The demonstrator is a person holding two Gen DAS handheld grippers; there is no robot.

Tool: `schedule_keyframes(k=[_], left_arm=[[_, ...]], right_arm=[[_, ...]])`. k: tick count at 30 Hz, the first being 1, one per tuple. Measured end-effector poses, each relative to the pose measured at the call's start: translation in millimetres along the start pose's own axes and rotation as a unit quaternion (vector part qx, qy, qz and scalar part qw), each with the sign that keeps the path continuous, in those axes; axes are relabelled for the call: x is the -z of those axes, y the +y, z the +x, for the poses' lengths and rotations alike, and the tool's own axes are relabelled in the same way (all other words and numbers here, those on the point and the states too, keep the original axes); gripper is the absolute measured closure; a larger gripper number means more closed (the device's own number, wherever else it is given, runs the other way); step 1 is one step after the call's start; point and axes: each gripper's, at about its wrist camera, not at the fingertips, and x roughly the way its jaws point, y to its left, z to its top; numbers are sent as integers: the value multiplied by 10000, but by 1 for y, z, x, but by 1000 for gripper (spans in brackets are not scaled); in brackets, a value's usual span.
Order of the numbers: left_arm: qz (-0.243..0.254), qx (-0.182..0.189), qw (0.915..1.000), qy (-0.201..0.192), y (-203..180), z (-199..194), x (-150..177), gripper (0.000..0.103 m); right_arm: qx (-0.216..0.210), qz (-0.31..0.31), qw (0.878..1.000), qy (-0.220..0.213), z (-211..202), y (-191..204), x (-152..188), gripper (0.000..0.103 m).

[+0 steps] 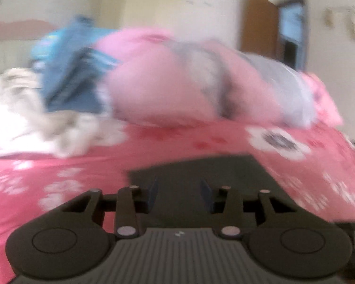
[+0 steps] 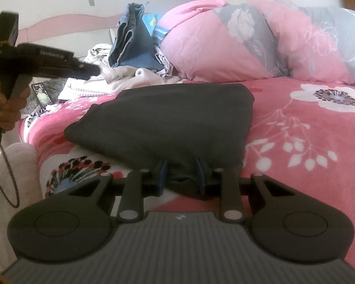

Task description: Fold clothes

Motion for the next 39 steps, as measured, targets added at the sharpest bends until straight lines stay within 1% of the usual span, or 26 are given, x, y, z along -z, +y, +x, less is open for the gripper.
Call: schedule_keyframes(k=[4,7,9,12,15,16,17,20,22,23,26,28,31,34,36,37,39], left_arm=[[291,389,9984,288,-34,14,22,60],[462,534,9972,230,-48,11,40,59],[584,594,9964,154,-55,9,47,56],[898,564,9943,114,-67,10,58,51],[1158,396,9923,173,-75,18,70,50],[1164,387,9923,156,-75,21,71,50],[1154,395,9924,131,-74,20,72,50],[1066,476,9931,88,-70,21,73,49],[996,527,9936,65,-67,21,75,49],[963,545,9938,53,-66,20,75,49],[880,635,9941,35,-63,20,75,47],[832,689,9941,35,-60,18,74,46],[656,738,9951,13,-51,10,66,41],[431,708,9965,-135,-35,-3,54,35],[234,629,9975,-220,-21,-9,45,26],[103,574,9981,-210,-13,-10,41,25],[-258,472,9985,-21,5,-5,33,24]], right_arm=[[54,-52,10000,-22,0,3,2,78],[127,-143,9998,-42,0,6,3,78],[176,-193,9996,-46,0,8,4,78],[236,-207,9995,-26,0,9,4,78],[301,-206,9993,57,-2,11,-1,78],[335,-251,9991,101,-5,13,-4,77],[378,-306,9987,121,-9,15,-8,77],[513,-468,9974,-168,-30,21,-21,75],[588,-650,9959,-218,-36,24,-25,75],[644,-788,9947,-151,-34,25,-23,75],[767,-1050,9904,462,-13,25,-4,75],[865,-1222,9876,480,-11,29,0,75],[869,-1278,9863,583,-13,32,-17,75],[771,-1073,9902,451,-25,25,-41,73],[625,-727,9947,378,-31,13,-58,66],[561,-549,9964,335,-32,6,-65,63],[380,-137,9988,268,-32,-9,-76,52]])
